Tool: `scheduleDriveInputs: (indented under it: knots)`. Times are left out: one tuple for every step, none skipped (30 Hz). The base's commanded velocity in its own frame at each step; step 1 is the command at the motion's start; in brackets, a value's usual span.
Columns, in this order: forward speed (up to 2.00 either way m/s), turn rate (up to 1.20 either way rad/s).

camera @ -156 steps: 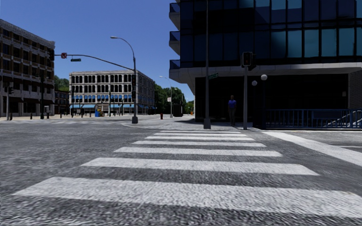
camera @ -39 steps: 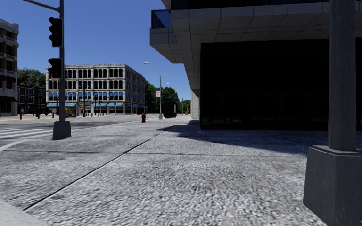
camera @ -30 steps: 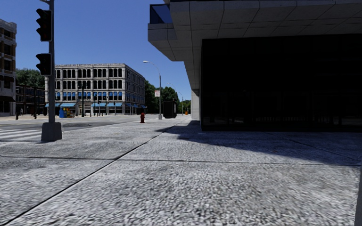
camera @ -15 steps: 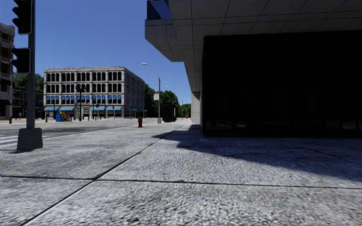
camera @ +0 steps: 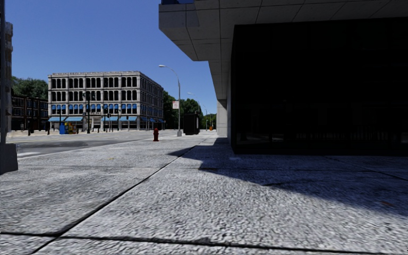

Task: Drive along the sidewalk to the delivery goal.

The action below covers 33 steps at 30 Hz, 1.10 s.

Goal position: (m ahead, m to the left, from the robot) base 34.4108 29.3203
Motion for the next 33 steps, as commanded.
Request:
scheduleDriveInputs:
  knots:
    - [2.00, 0.00]
    - [2.00, 0.00]
    - [2.00, 0.02]
    - [2.00, 0.16]
    - [2.00, 0.28]
    - [2.00, 0.36]
    - [2.00, 0.36]
    - [2.00, 0.38]
    - [2.00, 0.39]
    - [2.00, 0.41]
    - [2.00, 0.41]
    - [2.00, 0.49]
    - [2.00, 0.53]
    - [2.00, 0.54]
    - [2.00, 0.58]
    - [2.00, 0.64]
    - [2.00, 0.66]
    - [2.00, 0.66]
    - [2.00, 0.66]
    - [2.00, 0.66]
    - [2.00, 0.66]
    - [2.00, 0.66]
    - [2.00, 0.64]
    - [2.00, 0.64]
    - [2.00, 0.64]
    - [2.00, 0.64]
    - [2.00, 0.64]
    - [2.00, 0.64]
    - [2.00, 0.64]
    - [2.00, 0.63]
    - [2.00, 0.55]
    - [2.00, 0.50]
    - [2.00, 0.50]
